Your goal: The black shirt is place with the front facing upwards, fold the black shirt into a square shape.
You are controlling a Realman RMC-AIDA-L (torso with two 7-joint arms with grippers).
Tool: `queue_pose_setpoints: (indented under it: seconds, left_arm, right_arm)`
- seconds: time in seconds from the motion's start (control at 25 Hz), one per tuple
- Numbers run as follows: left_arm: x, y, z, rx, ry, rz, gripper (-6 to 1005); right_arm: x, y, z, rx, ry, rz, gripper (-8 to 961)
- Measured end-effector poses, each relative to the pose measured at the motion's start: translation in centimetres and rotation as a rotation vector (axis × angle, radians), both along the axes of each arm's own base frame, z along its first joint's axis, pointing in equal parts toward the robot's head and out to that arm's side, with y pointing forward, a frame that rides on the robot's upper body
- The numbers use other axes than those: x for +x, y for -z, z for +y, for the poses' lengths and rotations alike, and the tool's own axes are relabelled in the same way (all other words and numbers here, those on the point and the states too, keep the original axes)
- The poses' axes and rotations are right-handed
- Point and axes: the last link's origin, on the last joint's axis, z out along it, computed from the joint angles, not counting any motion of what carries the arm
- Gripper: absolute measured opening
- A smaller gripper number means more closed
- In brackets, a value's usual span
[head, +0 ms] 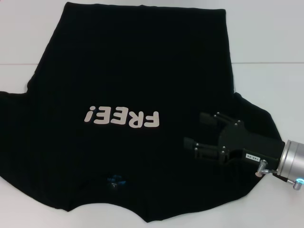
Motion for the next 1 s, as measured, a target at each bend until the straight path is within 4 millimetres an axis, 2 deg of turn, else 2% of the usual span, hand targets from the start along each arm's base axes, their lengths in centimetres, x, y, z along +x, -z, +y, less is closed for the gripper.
queue_pose_setpoints:
  seconds: [0.2, 0.32, 0.44, 0.6, 0.68, 0.84, 0.92, 1.0]
  left_arm:
    - [3.6, 2.0, 0.8, -0.105, 0.126, 0.001, 39]
    - [6.4, 4.8, 1.2, -0.216, 0.222, 0.0, 40]
    - [7.7, 7.8, 1.2, -0.303, 0.253, 0.025, 41]
    - [7.5, 11.4, 0.6, -0.348, 0.217, 0.036, 42]
    - [6.9, 12.5, 0.2, -0.338, 0.186, 0.011, 43]
    - [5.9, 13.6, -0.4, -0.302, 0.133, -0.096, 52]
    - [5.8, 13.6, -0.9, -0.278, 0.129, -0.206, 58]
    - [5.7, 13.2, -1.5, -0.256, 0.137, -0.311, 113]
  right_arm:
    - [0.2, 0.1, -0.3, -0.005, 0.004, 0.0, 944]
    - [0.4, 0.1, -0.5, -0.008, 0.01, 0.002, 944]
    - [0.5, 0.1, -0.8, -0.011, 0.01, 0.01, 944]
    - [0.3, 0.1, -1.1, -0.019, -0.005, 0.027, 945]
    - [0.2, 0.0, -1.2, -0.023, -0.01, 0.032, 945]
    - [0.1, 0.2, -1.4, -0.034, -0.018, 0.029, 945]
    - [0.2, 0.2, -1.4, -0.036, -0.019, 0.029, 945]
    - [0.3, 0.1, -1.5, -0.037, -0.018, 0.029, 945]
